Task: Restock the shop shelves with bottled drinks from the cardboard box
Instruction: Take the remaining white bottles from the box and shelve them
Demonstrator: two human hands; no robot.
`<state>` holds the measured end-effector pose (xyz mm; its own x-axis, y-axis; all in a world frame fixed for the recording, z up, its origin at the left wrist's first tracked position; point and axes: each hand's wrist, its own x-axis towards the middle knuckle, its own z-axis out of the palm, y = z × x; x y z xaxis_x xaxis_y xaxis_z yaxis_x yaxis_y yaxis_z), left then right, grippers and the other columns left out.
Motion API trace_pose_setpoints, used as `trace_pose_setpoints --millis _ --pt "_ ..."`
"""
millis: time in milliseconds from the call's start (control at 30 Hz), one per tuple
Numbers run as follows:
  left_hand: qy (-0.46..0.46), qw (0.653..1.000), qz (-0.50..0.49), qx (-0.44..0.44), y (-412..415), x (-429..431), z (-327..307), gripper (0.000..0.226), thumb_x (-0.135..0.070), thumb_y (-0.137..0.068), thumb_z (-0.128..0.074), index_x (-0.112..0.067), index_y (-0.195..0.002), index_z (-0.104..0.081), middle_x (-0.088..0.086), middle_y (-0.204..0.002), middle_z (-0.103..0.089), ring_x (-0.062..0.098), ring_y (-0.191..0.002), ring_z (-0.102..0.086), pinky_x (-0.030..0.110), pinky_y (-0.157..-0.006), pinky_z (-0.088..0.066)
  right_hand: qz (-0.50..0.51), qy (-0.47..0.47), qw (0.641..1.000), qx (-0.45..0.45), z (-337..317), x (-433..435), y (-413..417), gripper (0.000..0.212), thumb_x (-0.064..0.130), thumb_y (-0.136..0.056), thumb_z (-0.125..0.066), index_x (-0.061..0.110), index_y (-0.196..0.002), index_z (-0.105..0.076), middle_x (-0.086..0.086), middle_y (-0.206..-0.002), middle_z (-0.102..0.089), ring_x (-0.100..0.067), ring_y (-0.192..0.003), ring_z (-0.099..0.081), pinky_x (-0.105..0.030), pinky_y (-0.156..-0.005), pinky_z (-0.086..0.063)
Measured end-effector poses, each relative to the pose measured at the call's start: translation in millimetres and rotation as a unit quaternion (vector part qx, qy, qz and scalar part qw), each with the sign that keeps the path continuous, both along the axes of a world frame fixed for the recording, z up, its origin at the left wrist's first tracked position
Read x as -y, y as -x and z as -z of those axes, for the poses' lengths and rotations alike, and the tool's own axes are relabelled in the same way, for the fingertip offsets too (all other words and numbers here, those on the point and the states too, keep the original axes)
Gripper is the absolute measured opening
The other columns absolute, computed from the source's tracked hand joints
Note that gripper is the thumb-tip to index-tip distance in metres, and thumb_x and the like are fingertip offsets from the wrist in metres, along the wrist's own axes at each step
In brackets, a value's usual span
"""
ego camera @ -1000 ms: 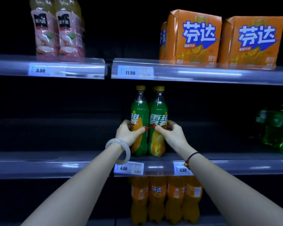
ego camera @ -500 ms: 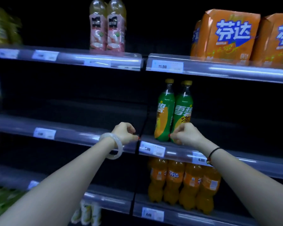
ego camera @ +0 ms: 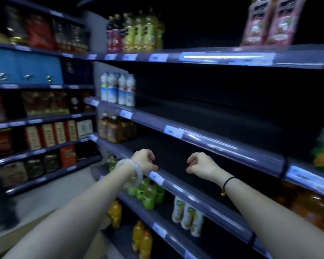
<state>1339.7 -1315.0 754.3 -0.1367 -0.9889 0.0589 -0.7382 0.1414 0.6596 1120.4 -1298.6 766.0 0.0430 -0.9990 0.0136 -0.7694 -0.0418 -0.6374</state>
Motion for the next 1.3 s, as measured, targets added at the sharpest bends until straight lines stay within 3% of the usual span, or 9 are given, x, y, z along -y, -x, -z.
trace_pose_setpoints --millis 133,267,433,633,767,933,1100,1233,1300 --pt "-0.016 0.997 -0.063 0.052 -117.8 1.6 15.7 0.023 -0.020 -0.076 -0.072 -0.013 -0.095 -0.060 0.004 -0.092 -0.063 0.021 -0.091 -0.062 0.031 -0.078 -0.048 -0.068 -0.025 0.997 0.000 22.6 37.9 -114.2 0.019 0.010 -0.076 -0.070 0.011 -0.094 -0.063 -0.006 -0.089 -0.065 -0.018 -0.080 -0.060 -0.025 -0.070 -0.046" --pt "-0.088 0.986 -0.122 0.064 -239.3 6.3 42.1 0.041 -0.026 -0.077 -0.073 -0.007 -0.111 -0.061 0.008 -0.108 -0.066 0.023 -0.097 -0.062 0.034 -0.085 -0.052 -0.151 -0.070 0.986 -0.012 61.0 69.7 -233.1 0.019 0.015 -0.075 -0.074 0.016 -0.084 -0.057 -0.002 -0.081 -0.059 -0.018 -0.080 -0.056 -0.027 -0.069 -0.043" --pt "-0.124 0.972 -0.196 0.041 -352.0 6.8 97.4 0.037 -0.026 -0.076 -0.074 -0.015 -0.108 -0.056 0.003 -0.107 -0.062 0.019 -0.097 -0.060 0.035 -0.086 -0.053 -0.193 -0.110 0.975 -0.003 112.4 99.8 -353.3 0.027 0.010 -0.076 -0.071 0.001 -0.101 -0.064 -0.007 -0.087 -0.058 -0.019 -0.084 -0.055 -0.031 -0.071 -0.044" --pt "-0.163 0.958 -0.234 0.017 -428.3 30.2 151.5 0.041 -0.023 -0.077 -0.073 -0.014 -0.113 -0.056 0.003 -0.107 -0.063 0.017 -0.096 -0.061 0.029 -0.082 -0.051 -0.230 -0.178 0.956 -0.030 158.3 155.9 -449.6 0.038 0.018 -0.079 -0.073 0.005 -0.113 -0.061 -0.007 -0.097 -0.058 -0.021 -0.096 -0.057 -0.031 -0.079 -0.046" --pt "-0.175 0.948 -0.264 0.004 -471.7 63.3 180.4 0.043 -0.023 -0.078 -0.073 -0.014 -0.116 -0.055 0.003 -0.108 -0.063 0.018 -0.097 -0.061 0.030 -0.082 -0.052 -0.246 -0.181 0.952 -0.035 191.0 202.0 -502.1 0.029 0.020 -0.074 -0.076 0.017 -0.096 -0.058 -0.008 -0.098 -0.065 -0.027 -0.100 -0.063 -0.036 -0.088 -0.052" --pt "-0.184 0.932 -0.313 -0.021 -528.2 121.3 228.3 0.043 -0.023 -0.079 -0.072 -0.015 -0.118 -0.054 0.003 -0.108 -0.062 0.017 -0.095 -0.060 0.023 -0.072 -0.045 -0.268 -0.216 0.938 -0.030 241.2 269.6 -571.1 0.028 0.019 -0.079 -0.073 0.016 -0.101 -0.056 -0.007 -0.100 -0.062 -0.024 -0.101 -0.059 -0.027 -0.078 -0.043" --pt "-0.204 0.906 -0.369 -0.047 -574.3 153.7 309.2 0.044 -0.019 -0.079 -0.072 -0.013 -0.118 -0.055 0.002 -0.103 -0.058 0.017 -0.094 -0.057 0.026 -0.077 -0.045 -0.273 -0.241 0.929 -0.068 325.5 312.2 -628.3 0.034 0.019 -0.078 -0.073 0.012 -0.108 -0.060 -0.007 -0.113 -0.060 -0.025 -0.111 -0.056 -0.032 -0.091 -0.047" --pt "-0.269 0.877 -0.392 -0.071 -603.6 156.8 388.5 0.039 -0.019 -0.079 -0.071 -0.010 -0.114 -0.056 0.002 -0.097 -0.059 0.018 -0.090 -0.058 0.028 -0.076 -0.049 -0.288 -0.287 0.910 -0.086 402.4 320.8 -661.5 0.036 0.019 -0.083 -0.070 0.010 -0.115 -0.058 -0.006 -0.115 -0.060 -0.023 -0.109 -0.056 -0.028 -0.086 -0.045" --pt "-0.289 0.862 -0.408 -0.083 -615.9 156.1 427.8 0.038 -0.020 -0.077 -0.073 -0.009 -0.110 -0.057 0.002 -0.094 -0.061 0.019 -0.088 -0.059 0.031 -0.077 -0.050 -0.283 -0.304 0.905 -0.090 440.6 322.1 -676.5 0.034 0.021 -0.081 -0.071 0.012 -0.111 -0.058 -0.008 -0.115 -0.061 -0.023 -0.108 -0.057 -0.030 -0.090 -0.047"
